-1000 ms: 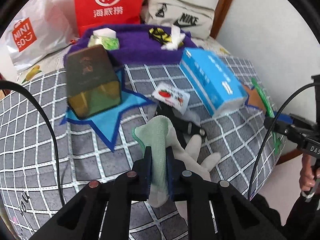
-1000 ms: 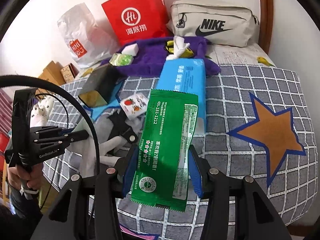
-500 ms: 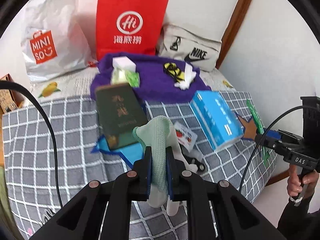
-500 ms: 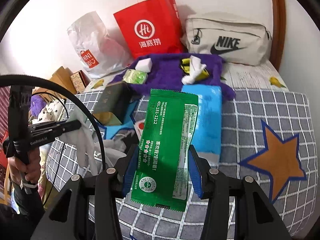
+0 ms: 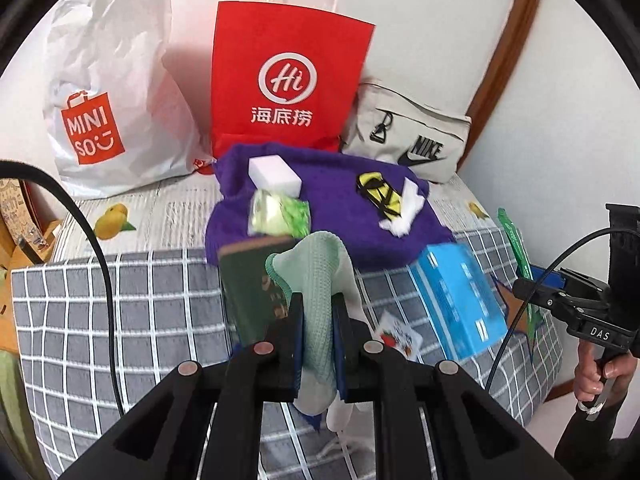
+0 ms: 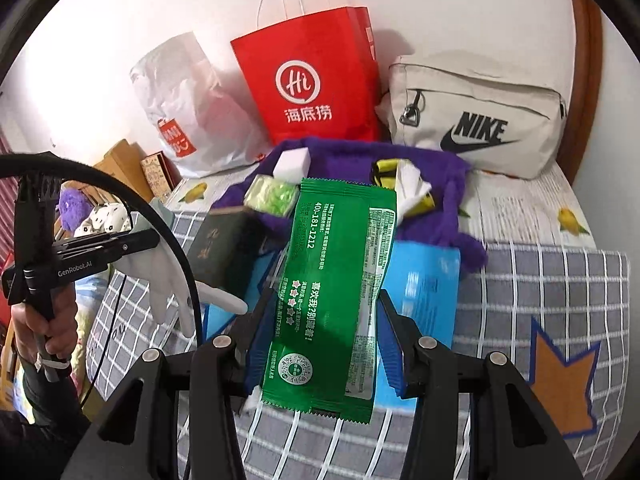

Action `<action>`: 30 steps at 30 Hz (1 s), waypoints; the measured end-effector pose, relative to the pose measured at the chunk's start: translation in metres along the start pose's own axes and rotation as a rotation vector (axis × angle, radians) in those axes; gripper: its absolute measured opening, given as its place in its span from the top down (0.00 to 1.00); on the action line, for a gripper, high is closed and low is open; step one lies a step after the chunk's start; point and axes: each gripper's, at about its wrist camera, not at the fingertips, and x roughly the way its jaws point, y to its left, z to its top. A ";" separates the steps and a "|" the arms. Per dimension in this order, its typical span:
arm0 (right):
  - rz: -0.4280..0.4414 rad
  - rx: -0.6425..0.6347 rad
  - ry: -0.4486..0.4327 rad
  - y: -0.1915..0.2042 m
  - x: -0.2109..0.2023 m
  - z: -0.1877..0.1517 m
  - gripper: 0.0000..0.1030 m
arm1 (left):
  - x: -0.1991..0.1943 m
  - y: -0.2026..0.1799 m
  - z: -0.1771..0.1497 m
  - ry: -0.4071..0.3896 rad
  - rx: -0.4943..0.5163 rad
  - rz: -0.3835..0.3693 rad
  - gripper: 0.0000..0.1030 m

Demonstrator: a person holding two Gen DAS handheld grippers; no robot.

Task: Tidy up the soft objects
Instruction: 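Carry the green packet and white glove over the purple towel and open both grippers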

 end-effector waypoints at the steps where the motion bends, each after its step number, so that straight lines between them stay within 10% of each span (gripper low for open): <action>1: -0.001 0.001 -0.003 -0.002 0.002 0.005 0.54 | 0.003 0.002 0.006 -0.002 -0.005 -0.001 0.88; 30: -0.024 -0.023 0.134 -0.039 0.160 0.122 0.54 | 0.132 -0.001 0.142 0.001 -0.010 -0.063 0.88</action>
